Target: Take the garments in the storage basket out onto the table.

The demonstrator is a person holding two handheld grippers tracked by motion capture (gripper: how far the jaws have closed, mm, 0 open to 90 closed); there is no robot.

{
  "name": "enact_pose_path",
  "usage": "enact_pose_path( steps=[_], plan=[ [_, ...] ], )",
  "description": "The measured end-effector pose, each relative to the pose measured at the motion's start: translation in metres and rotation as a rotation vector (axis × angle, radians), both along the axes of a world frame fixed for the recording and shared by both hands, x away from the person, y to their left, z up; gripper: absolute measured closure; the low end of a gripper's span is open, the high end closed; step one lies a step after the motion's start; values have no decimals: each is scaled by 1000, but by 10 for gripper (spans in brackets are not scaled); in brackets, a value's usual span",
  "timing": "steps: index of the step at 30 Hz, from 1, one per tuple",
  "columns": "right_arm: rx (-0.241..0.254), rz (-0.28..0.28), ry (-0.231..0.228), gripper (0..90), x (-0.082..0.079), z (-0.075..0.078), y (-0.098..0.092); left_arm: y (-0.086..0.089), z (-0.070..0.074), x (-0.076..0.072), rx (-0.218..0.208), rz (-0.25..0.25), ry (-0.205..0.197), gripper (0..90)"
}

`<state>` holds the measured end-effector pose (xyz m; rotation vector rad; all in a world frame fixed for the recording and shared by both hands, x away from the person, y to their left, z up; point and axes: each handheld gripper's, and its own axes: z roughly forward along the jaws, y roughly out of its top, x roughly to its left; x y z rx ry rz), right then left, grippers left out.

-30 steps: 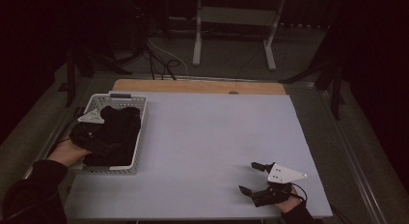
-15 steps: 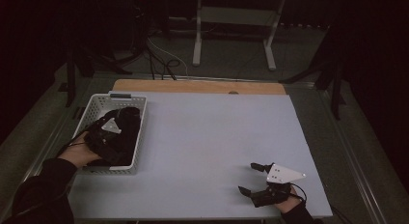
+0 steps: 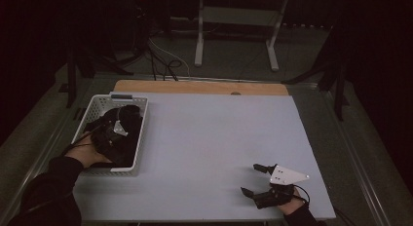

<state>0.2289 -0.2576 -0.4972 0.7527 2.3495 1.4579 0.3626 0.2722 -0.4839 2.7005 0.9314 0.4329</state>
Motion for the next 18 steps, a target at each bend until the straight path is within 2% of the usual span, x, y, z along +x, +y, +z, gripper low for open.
enact_pose_path(
  steps=[2,6,7,9,10,11,16,18],
  plan=[
    [1,-1,0,96,0,0,0,3,-3,2,-20,6,22,0],
    [-2,-2,-3,97,0,1,1,-2,-4,1,11,10,17,12],
    [-2,-2,-2,97,0,1,1,-3,-2,1,6,-3,24,70],
    [-4,-4,-1,97,0,0,1,-3,2,-1,2,-33,36,285],
    [-4,-5,0,97,0,0,1,-4,3,-2,11,-36,29,376],
    [-6,-4,-1,97,0,0,1,-5,3,-3,16,-40,21,429],
    [-4,-3,-2,97,0,1,1,-7,6,-7,35,-55,-6,606],
    [-2,-6,-2,97,0,1,1,-7,8,-9,31,-48,-20,634]
  ],
)
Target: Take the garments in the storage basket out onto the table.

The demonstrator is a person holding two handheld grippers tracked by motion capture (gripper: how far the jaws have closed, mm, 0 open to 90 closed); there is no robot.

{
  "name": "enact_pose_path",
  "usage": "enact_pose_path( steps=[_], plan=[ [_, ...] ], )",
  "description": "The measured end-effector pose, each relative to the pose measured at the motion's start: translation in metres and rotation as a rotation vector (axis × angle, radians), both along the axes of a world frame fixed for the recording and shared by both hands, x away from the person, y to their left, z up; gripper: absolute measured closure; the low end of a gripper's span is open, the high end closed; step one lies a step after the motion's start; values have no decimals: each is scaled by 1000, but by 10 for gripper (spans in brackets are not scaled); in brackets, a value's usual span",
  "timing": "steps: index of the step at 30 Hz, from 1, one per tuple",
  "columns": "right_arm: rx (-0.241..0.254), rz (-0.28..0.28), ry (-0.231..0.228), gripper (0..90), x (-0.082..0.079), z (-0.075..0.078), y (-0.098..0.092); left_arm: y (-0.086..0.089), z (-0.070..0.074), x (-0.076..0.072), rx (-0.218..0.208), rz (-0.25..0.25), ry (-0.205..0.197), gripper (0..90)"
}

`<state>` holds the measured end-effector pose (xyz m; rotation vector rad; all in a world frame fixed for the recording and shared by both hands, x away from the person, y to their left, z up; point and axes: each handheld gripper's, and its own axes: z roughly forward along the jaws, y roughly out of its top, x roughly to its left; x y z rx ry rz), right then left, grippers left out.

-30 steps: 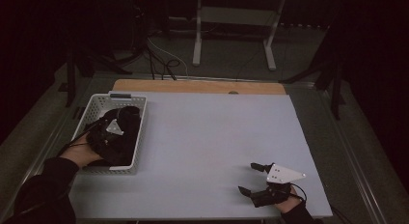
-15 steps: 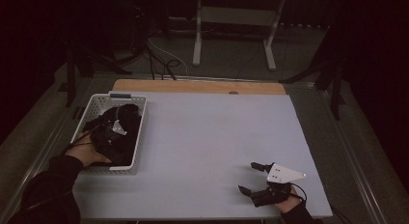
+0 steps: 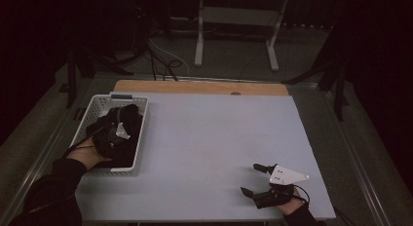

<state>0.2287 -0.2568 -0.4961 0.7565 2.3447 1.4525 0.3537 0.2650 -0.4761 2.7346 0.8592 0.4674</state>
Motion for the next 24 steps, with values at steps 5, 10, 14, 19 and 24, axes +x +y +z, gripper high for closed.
enact_pose_path(
  steps=[5,10,14,19,24],
  plan=[
    [4,-5,1,97,1,0,-1,5,7,-1,-50,16,-22,694],
    [7,-12,-1,98,1,0,-2,16,21,-1,-145,54,-62,707],
    [9,-15,-1,97,1,0,-3,25,32,-5,-206,87,-102,711],
    [13,-20,0,98,1,1,-4,37,39,-10,-265,90,-132,713],
    [13,-23,0,97,1,0,-4,47,50,-14,-324,96,-162,714]
  ],
)
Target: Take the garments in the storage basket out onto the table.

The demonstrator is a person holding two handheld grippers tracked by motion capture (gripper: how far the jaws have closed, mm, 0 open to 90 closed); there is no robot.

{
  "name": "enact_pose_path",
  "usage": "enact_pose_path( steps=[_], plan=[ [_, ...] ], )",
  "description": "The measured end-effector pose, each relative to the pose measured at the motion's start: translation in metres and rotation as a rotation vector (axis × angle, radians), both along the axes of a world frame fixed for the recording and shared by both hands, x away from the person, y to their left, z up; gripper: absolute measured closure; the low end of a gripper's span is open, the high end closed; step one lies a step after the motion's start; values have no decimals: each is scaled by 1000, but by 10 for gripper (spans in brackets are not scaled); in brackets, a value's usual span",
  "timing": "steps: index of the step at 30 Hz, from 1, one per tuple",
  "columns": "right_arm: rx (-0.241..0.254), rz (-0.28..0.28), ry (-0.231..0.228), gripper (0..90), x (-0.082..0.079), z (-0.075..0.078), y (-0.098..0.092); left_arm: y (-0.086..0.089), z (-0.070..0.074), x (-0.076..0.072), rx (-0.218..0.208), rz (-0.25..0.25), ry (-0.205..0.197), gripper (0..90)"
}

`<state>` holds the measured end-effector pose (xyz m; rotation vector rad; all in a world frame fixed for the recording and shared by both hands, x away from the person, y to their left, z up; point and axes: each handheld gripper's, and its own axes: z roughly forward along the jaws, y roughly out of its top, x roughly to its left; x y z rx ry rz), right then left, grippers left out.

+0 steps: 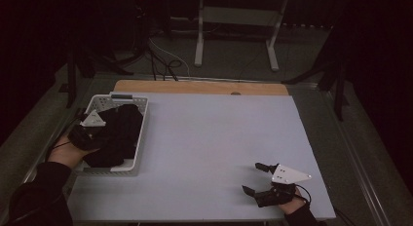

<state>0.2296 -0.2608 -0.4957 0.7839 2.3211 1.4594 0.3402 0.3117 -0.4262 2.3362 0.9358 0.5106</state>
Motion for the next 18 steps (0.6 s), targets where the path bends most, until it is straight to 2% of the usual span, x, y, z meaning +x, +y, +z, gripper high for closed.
enact_pose_path(
  steps=[1,2,4,5,6,11,16,18],
  plan=[
    [0,1,1,98,0,0,0,1,3,-1,-11,13,-18,714],
    [-1,2,1,98,0,0,0,3,5,-2,-33,16,-16,714],
    [-1,1,0,100,0,0,0,6,11,-4,-50,24,-30,713],
    [-2,0,-1,100,0,0,0,8,13,-4,-65,15,-23,712],
    [-2,0,-1,100,0,0,0,9,16,-5,-67,17,-36,712],
    [1,-3,-2,100,0,1,0,16,27,-8,-143,13,-34,712],
    [2,-5,-6,101,0,1,-1,21,36,-13,-157,4,-85,711],
    [2,-6,-8,100,0,1,-1,23,39,-14,-166,-4,-84,711]
  ],
)
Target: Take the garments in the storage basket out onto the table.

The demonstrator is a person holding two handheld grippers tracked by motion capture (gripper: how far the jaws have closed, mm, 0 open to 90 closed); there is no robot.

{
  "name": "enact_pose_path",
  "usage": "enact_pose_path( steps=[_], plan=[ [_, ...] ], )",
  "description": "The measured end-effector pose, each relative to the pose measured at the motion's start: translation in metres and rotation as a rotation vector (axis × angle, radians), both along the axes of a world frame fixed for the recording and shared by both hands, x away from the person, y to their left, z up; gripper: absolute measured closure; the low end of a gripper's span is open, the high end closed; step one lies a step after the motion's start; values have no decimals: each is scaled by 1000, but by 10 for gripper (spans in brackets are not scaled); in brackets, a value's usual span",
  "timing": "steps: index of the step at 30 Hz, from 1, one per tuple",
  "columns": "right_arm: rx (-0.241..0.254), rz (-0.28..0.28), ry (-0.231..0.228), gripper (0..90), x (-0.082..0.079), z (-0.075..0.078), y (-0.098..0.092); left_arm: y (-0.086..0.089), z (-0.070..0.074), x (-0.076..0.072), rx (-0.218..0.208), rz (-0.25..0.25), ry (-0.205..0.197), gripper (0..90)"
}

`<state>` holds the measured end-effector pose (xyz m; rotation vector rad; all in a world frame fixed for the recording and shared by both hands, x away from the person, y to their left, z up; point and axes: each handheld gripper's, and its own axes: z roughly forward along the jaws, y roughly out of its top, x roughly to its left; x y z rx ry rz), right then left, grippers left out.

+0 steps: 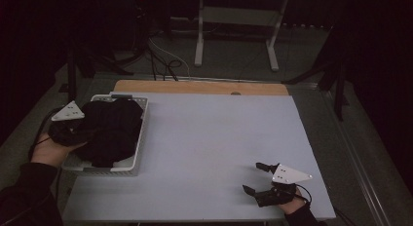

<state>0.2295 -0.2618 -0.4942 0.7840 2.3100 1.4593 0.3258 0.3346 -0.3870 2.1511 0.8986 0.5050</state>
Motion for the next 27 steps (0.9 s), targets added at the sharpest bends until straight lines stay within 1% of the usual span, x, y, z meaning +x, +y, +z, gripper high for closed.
enact_pose_path(
  steps=[1,2,4,5,6,7,8,9,10,11,12,13,14,15,16,17,18,19,20,21,22,23,24,25,26,27],
  plan=[
    [1,0,0,100,0,0,0,0,0,0,0,0,0,711],
    [0,0,-2,101,0,0,0,2,5,-2,-10,11,-9,712],
    [0,1,-2,100,0,0,0,4,7,-2,-37,-1,-4,713],
    [0,1,-2,100,0,0,0,5,9,-3,-42,9,-18,713],
    [0,0,-2,100,0,0,0,6,11,-4,-49,6,-20,713],
    [0,-1,-2,101,0,1,0,7,13,-5,-49,7,-37,714],
    [2,-3,-2,100,-1,1,0,8,15,-5,-62,16,-38,715],
    [2,-3,-2,100,-1,1,0,8,17,-6,-66,12,-44,715],
    [2,-3,-2,101,0,1,0,8,19,-6,-71,24,-54,715],
    [3,-3,-2,101,-1,1,0,9,21,-7,-72,17,-53,716],
    [3,-3,-2,100,-1,1,0,9,23,-8,-71,20,-69,716],
    [3,-4,-2,100,-1,1,0,9,25,-8,-83,24,-73,717],
    [4,-4,-2,101,-1,1,0,9,27,-9,-91,12,-77,718],
    [5,-4,-2,100,-1,1,0,9,29,-9,-99,29,-93,718],
    [4,-4,-2,100,-1,1,0,9,31,-10,-104,19,-93,719],
    [4,-3,-4,101,-1,1,0,9,34,-11,-106,27,-111,719],
    [5,-3,-3,100,-1,1,0,9,36,-11,-119,32,-113,720],
    [3,-3,-4,100,-1,1,0,9,38,-11,-123,27,-123,720],
    [4,-4,-3,101,0,1,0,9,41,-12,-130,39,-134,721],
    [6,-4,-2,101,-1,1,0,10,43,-12,-145,28,-130,721],
    [6,-5,-3,100,-1,1,0,10,46,-13,-141,41,-153,721],
    [6,-5,-4,100,-1,2,0,11,49,-13,-153,51,-157,722],
    [6,-5,-6,100,-1,2,0,12,51,-13,-160,34,-159,724],
    [7,-6,-3,100,-1,2,0,12,54,-14,-162,52,-177,723],
    [7,-6,-3,100,-1,1,0,12,56,-14,-170,39,-173,724],
    [7,-7,-4,100,-1,1,0,12,58,-15,-170,41,-187,724]
  ],
)
